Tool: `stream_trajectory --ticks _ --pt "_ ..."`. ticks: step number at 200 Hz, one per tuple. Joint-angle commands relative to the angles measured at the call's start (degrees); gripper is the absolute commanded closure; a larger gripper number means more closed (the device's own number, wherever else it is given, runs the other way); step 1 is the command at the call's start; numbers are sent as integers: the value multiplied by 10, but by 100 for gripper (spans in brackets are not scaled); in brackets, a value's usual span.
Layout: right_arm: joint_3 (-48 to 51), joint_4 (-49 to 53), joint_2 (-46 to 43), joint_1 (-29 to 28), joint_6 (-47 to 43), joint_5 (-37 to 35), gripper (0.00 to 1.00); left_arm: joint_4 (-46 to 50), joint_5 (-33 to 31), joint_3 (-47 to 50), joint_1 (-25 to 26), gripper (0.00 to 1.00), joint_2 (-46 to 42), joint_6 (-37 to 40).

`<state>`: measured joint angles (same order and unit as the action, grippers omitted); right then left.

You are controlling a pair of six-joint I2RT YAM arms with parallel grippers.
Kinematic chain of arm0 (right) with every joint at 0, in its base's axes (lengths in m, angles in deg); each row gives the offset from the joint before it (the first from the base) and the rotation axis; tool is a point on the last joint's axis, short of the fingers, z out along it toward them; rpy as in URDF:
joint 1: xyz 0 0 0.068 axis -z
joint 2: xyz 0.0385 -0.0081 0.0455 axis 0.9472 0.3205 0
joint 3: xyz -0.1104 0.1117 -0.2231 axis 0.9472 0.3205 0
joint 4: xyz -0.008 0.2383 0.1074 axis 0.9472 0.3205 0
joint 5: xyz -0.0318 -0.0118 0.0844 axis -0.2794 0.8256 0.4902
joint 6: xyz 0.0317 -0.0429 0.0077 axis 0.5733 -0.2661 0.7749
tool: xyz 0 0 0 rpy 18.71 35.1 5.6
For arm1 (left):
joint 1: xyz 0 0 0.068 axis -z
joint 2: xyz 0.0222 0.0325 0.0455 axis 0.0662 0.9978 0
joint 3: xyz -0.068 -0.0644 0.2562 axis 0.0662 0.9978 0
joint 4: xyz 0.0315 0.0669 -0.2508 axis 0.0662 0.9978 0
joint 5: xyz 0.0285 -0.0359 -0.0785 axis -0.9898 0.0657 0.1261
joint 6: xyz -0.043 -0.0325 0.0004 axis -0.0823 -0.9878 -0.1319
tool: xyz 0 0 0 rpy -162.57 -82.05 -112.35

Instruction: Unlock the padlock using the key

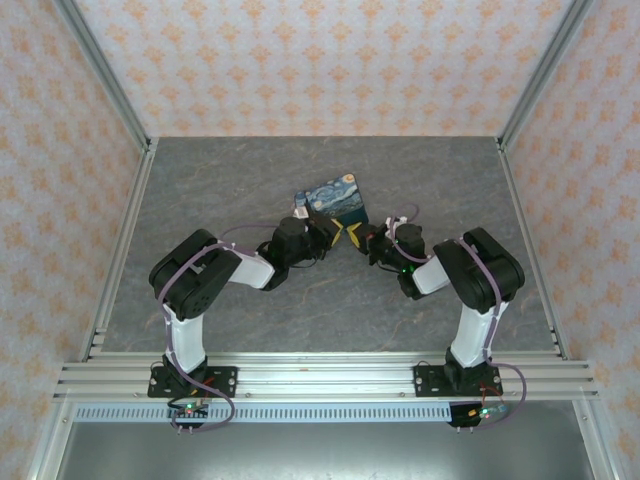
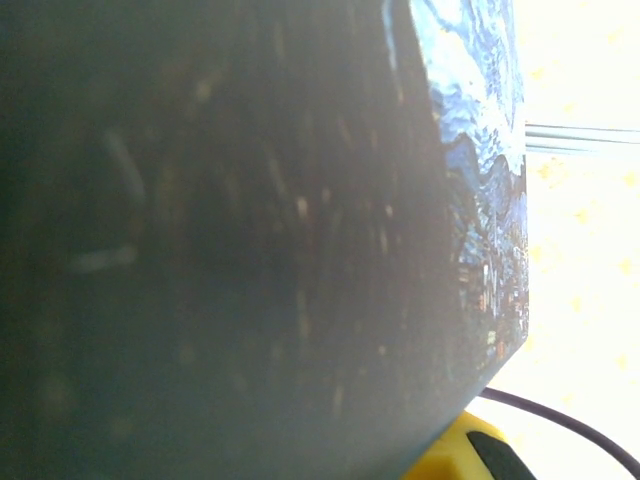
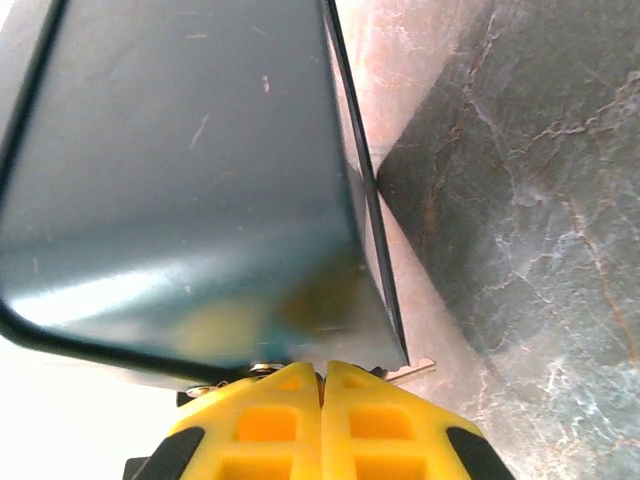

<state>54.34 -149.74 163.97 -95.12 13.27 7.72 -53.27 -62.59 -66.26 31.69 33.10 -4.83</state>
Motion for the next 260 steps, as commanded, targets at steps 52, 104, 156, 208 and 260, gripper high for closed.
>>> stream_trajectory --ticks 52,104,156,208,260 --pt "-10 -72 -4 -26 16 71 100 -153 84 -16 47 100 -1 -42" --pt "-16 -81 -15 -35 31 69 100 -62 114 -29 49 100 -9 18" --pt "18 -74 -35 -40 31 56 100 -55 135 -22 48 100 -7 18" --pt "57 -60 -49 -45 20 49 100 -23 165 -34 48 100 -8 19" --pt "77 -57 -44 -52 -2 53 100 -23 187 -27 45 100 -9 14"
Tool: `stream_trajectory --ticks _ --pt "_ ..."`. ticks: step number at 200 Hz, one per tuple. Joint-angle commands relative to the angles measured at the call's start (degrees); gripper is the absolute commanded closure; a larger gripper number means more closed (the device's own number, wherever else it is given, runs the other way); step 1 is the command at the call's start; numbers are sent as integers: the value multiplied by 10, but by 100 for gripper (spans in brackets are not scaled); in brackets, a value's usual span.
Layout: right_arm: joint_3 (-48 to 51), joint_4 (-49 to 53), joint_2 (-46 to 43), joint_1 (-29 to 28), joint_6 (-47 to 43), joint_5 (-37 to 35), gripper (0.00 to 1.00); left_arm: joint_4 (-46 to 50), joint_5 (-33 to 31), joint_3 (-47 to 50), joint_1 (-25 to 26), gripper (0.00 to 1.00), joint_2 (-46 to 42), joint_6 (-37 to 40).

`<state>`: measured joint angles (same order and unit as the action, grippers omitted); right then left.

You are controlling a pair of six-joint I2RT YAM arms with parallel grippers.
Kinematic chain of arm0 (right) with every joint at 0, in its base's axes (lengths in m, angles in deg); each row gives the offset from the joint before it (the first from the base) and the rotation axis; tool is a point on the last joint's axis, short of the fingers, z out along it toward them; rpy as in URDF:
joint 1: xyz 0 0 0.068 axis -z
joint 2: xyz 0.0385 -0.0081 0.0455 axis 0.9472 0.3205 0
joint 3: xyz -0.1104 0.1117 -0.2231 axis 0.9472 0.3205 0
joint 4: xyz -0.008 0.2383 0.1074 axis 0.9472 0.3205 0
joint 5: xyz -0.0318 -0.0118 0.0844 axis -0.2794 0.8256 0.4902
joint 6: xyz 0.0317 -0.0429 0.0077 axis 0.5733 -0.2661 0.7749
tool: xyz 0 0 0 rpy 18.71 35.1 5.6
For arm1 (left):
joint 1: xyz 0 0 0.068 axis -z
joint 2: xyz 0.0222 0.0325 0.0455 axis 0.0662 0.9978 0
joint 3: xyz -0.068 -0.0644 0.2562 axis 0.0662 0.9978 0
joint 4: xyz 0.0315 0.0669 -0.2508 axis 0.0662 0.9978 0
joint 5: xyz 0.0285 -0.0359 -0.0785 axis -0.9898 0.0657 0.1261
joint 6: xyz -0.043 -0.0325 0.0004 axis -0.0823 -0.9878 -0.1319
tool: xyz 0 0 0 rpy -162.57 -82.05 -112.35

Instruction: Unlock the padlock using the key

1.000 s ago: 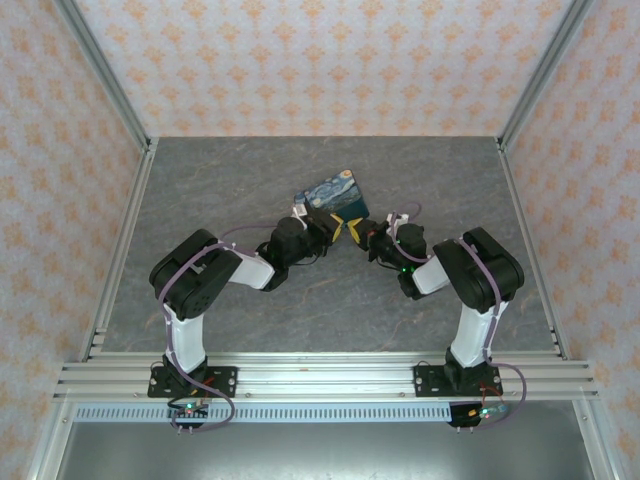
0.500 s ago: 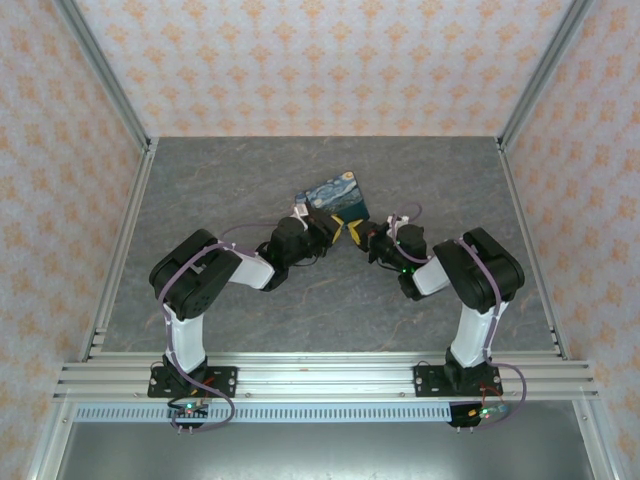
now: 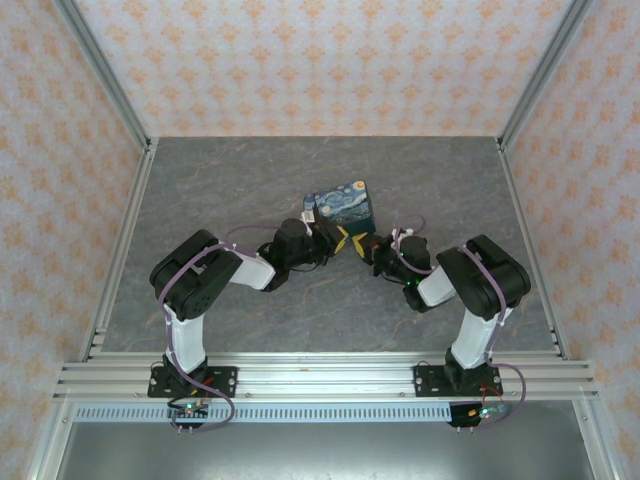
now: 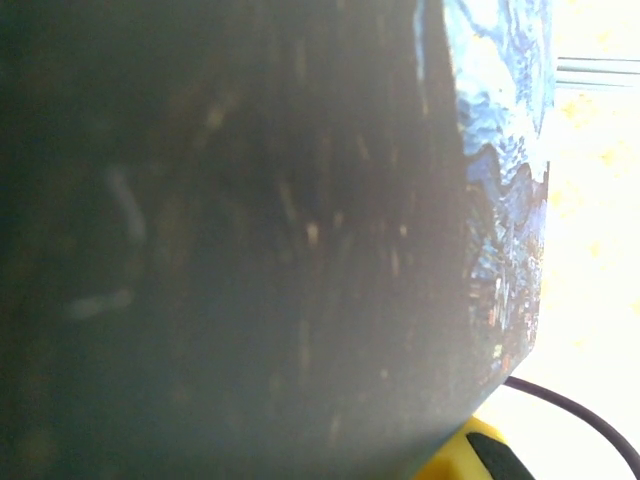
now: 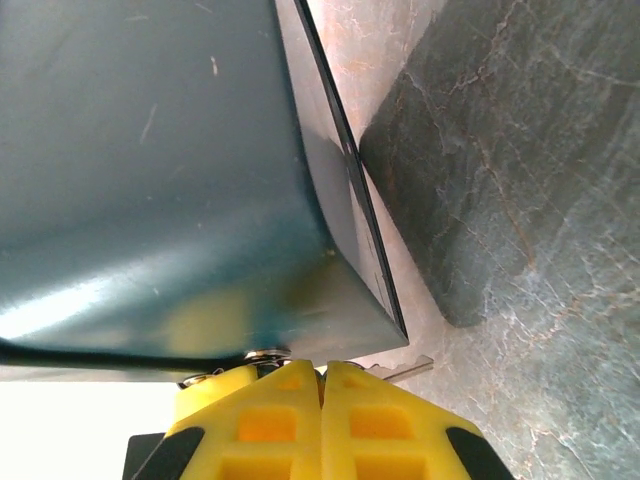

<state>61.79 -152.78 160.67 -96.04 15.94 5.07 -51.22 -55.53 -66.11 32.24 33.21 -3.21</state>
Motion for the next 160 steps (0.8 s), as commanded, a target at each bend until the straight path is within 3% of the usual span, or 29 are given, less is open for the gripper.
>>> stream_trajectory --ticks 1,99,160 --pt "3 -27 -11 -43 -29 79 100 -43 116 -28 40 100 -10 -3" --pt "8 -36 -30 -43 -44 91 100 -43 153 -21 28 100 -3 19" --pt "-7 -44 -50 -46 5 110 100 50 165 -19 15 100 -26 92"
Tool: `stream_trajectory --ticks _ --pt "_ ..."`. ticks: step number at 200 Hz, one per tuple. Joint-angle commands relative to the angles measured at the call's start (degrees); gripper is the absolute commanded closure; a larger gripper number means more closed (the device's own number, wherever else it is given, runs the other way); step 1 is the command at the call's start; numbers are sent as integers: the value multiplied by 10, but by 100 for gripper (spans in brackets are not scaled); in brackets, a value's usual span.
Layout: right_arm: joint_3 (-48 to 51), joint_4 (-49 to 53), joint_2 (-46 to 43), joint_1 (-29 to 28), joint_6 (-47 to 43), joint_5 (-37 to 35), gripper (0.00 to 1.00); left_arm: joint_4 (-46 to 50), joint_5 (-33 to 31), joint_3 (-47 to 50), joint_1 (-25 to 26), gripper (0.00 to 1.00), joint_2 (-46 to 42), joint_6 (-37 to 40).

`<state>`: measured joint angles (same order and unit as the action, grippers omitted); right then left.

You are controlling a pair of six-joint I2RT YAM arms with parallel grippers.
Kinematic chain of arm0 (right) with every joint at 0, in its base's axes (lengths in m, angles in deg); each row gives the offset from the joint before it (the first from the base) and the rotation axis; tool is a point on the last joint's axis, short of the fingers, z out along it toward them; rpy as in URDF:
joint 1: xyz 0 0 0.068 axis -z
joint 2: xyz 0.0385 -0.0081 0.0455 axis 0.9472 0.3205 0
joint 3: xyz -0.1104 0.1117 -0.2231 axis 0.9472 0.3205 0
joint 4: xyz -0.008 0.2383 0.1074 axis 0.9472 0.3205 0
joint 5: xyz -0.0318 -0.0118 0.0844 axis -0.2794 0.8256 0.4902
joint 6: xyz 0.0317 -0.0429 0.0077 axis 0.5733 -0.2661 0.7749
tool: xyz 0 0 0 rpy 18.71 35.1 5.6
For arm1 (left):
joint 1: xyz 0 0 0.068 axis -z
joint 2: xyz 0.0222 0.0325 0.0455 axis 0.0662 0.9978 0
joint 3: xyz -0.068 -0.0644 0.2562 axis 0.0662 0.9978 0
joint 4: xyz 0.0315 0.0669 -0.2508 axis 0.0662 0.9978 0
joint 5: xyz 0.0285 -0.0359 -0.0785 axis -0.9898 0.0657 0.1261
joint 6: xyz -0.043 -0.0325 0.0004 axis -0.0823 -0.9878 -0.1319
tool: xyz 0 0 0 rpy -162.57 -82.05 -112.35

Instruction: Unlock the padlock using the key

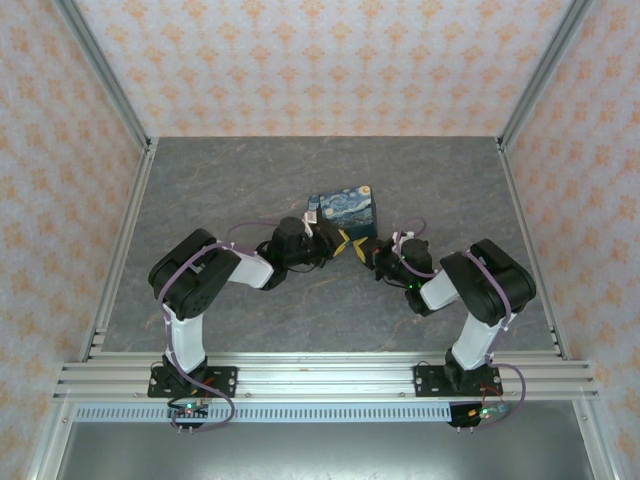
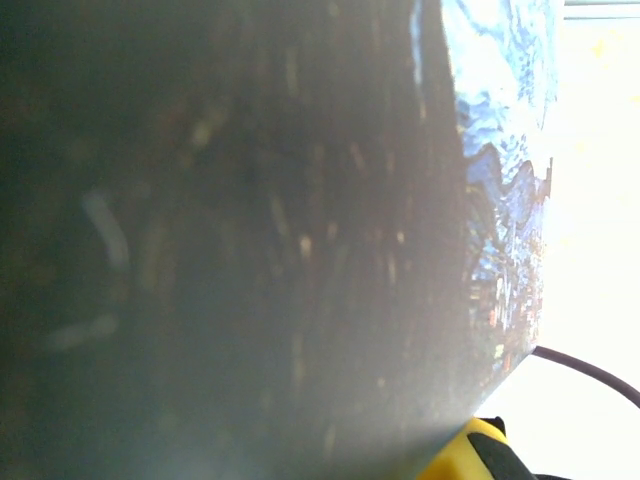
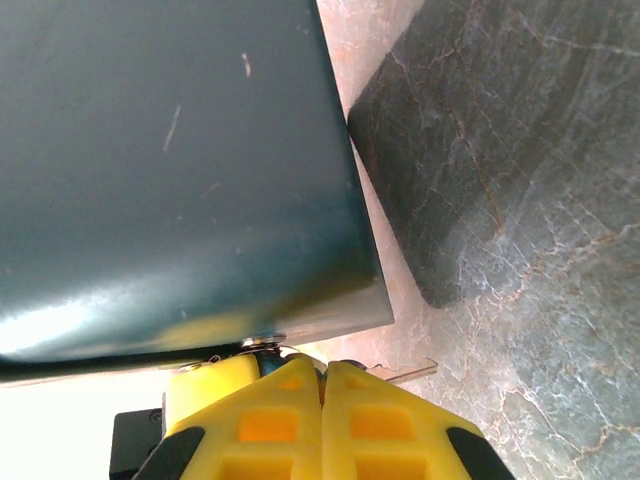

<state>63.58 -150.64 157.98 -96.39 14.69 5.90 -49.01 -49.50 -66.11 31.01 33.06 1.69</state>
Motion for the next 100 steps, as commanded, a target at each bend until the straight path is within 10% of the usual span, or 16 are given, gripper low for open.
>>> stream_trajectory --ticks 1,100 --pt "-26 -66 -23 -42 18 101 100 29 104 -19 27 100 -25 44" --pt "-33 -65 -29 -72 58 58 100 24 56 -14 27 100 -37 36"
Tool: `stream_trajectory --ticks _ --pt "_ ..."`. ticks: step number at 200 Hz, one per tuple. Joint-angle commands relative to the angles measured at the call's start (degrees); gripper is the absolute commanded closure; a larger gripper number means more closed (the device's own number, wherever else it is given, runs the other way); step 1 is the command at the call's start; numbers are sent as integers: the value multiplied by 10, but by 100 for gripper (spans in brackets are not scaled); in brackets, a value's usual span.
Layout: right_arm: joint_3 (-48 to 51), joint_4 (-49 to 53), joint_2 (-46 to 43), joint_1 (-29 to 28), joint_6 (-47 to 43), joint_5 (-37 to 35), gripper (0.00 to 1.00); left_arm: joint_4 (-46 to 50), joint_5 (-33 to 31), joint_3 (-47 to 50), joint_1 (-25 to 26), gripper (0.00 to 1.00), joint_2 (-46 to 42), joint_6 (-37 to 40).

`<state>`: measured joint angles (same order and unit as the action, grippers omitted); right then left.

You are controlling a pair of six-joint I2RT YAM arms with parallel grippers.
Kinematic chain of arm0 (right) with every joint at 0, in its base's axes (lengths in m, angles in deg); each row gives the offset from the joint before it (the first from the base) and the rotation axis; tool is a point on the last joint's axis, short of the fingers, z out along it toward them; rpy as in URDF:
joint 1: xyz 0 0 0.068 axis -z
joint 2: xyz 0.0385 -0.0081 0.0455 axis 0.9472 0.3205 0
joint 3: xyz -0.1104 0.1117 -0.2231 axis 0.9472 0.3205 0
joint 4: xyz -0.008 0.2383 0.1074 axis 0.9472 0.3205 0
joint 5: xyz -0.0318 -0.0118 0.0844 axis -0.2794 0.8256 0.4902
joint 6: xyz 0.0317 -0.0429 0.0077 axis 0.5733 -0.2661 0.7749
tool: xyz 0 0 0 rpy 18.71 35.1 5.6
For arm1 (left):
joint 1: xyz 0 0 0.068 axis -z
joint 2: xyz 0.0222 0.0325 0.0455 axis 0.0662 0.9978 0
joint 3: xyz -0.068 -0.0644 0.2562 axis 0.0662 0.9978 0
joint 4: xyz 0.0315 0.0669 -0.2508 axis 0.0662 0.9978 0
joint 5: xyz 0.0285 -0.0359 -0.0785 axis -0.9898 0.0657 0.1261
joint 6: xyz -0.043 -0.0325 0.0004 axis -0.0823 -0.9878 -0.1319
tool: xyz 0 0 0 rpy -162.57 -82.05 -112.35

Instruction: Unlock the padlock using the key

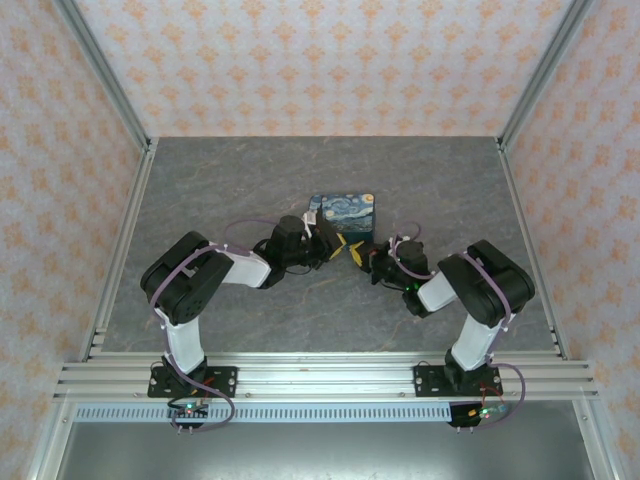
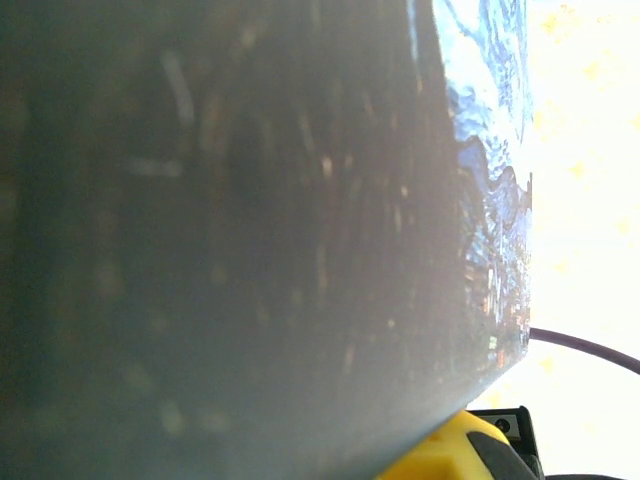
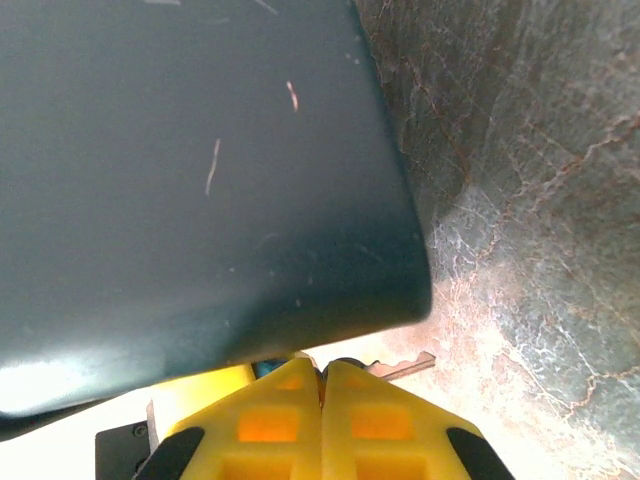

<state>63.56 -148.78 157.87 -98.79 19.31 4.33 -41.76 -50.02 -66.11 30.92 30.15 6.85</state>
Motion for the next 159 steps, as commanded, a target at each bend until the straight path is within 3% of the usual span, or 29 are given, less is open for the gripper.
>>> stream_trajectory --ticks 1,67,149,159 --pt "-33 -84 -28 -47 12 73 100 -51 61 -14 28 100 -7 -17" --pt "-32 -85 -34 -50 31 42 100 -202 21 -1 29 100 16 -126" --pt "-32 -69 -11 -43 18 25 100 -122 20 6 31 100 6 -84" --pt "-32 -67 -8 -39 16 23 90 -106 14 11 30 100 8 -77"
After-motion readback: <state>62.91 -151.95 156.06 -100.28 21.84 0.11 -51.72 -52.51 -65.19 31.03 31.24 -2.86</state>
